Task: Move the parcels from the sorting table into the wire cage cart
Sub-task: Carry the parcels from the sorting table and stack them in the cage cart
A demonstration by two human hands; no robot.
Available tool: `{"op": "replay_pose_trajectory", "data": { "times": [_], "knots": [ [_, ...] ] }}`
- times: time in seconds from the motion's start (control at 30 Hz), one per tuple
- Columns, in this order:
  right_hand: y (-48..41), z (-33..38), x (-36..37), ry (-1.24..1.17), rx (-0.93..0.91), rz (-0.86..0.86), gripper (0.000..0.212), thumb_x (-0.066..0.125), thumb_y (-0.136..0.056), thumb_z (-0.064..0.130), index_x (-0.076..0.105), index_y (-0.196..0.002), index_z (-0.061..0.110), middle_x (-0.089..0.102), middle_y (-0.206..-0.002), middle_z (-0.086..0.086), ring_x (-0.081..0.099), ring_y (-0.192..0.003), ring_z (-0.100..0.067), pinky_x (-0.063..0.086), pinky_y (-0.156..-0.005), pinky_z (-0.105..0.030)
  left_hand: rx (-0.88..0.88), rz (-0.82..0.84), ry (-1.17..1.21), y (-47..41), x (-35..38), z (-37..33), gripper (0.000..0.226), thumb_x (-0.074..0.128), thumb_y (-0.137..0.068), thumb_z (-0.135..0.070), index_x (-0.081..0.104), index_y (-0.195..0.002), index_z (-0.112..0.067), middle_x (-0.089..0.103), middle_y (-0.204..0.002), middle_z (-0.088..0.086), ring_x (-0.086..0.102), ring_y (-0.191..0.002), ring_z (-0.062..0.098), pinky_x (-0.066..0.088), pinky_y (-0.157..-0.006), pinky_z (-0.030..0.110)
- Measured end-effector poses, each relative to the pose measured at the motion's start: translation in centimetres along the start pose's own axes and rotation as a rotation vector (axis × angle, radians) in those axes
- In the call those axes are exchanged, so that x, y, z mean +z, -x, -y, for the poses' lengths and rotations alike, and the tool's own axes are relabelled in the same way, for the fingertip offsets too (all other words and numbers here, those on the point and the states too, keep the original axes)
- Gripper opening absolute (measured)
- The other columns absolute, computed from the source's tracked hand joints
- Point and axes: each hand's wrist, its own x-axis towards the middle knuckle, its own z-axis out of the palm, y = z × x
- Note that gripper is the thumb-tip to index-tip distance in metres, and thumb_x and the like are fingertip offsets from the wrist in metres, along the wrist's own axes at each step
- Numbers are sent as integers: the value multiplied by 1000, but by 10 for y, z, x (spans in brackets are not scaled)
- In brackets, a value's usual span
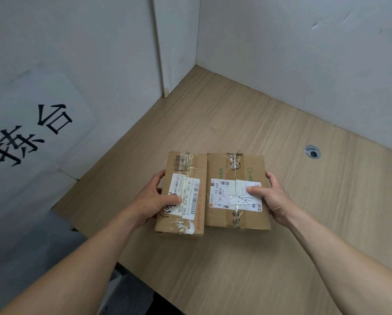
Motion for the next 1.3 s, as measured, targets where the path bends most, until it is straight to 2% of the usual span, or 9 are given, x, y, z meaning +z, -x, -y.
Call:
{"op": "replay_pose_trajectory", "data": {
  "times": [0.23,0.33,0.43,0.53,0.6,0.73,0.97,1.23,1.3],
  "knots": [
    [8,-6,-9,-24,-11,51,81,77,-78,-8,40,-138,32,74,-107,-19,74,-85,-38,61,-70,-48,42,-29,60,2,-3,1,102,84,-75,-4,27,-149,-44,69,-115,12,75,-91,31,59,-85,55],
    [11,-9,-14,-2,-2,89,82,75,-80,-8,38,-141,32,76,-103,-19,74,-85,-39,62,-66,-45,48,-19,16,2,-5,-3,100,85,-75,-6,28,-145,-48,68,-117,10,75,-91,28,61,-76,48],
    [11,-12,-13,-4,-2,105,82,77,-81,-2,37,-145,31,75,-110,-17,74,-91,-38,61,-70,-45,43,2,-8,2,-1,-7,102,87,-74,-13,26,-147,-49,68,-116,6,75,-91,24,59,-68,40],
    [11,-13,-10,-28,8,95,89,84,-73,3,38,-144,30,74,-113,-17,73,-92,-37,60,-71,-45,55,34,28,2,3,-4,120,100,-47,-34,29,-142,-52,72,-117,6,75,-95,27,60,-80,48],
    [10,-16,-10,-31,6,84,95,86,-66,1,37,-143,29,73,-111,-18,74,-90,-38,60,-72,-46,81,51,65,0,5,-2,126,102,-31,-41,33,-136,-52,73,-117,4,74,-98,27,59,-86,51],
    [9,-20,-12,-48,-4,75,90,78,-75,-11,34,-143,26,71,-115,-19,73,-91,-38,61,-77,-51,134,64,63,0,10,0,104,94,-54,-20,39,-138,-46,72,-118,3,73,-103,26,58,-89,52],
    [13,-25,-15,-80,3,85,90,77,-74,-13,34,-142,26,70,-114,-20,74,-86,-37,61,-70,-49,174,19,36,0,15,8,95,88,-71,-3,38,-138,-47,73,-115,3,74,-98,26,60,-86,51],
    [18,-28,-23,-86,-37,92,92,80,-70,-12,37,-142,27,72,-110,-24,72,-88,-42,61,-73,-53,194,-14,54,3,19,16,105,93,-63,-7,36,-143,-44,70,-121,6,74,-99,27,60,-85,52],
    [21,-25,-26,-73,-52,100,98,85,-62,-9,38,-140,28,72,-108,-25,73,-86,-40,61,-70,-50,188,-34,48,4,18,17,117,97,-56,-18,32,-149,-43,67,-126,6,72,-105,28,59,-87,51]
  ]
}}
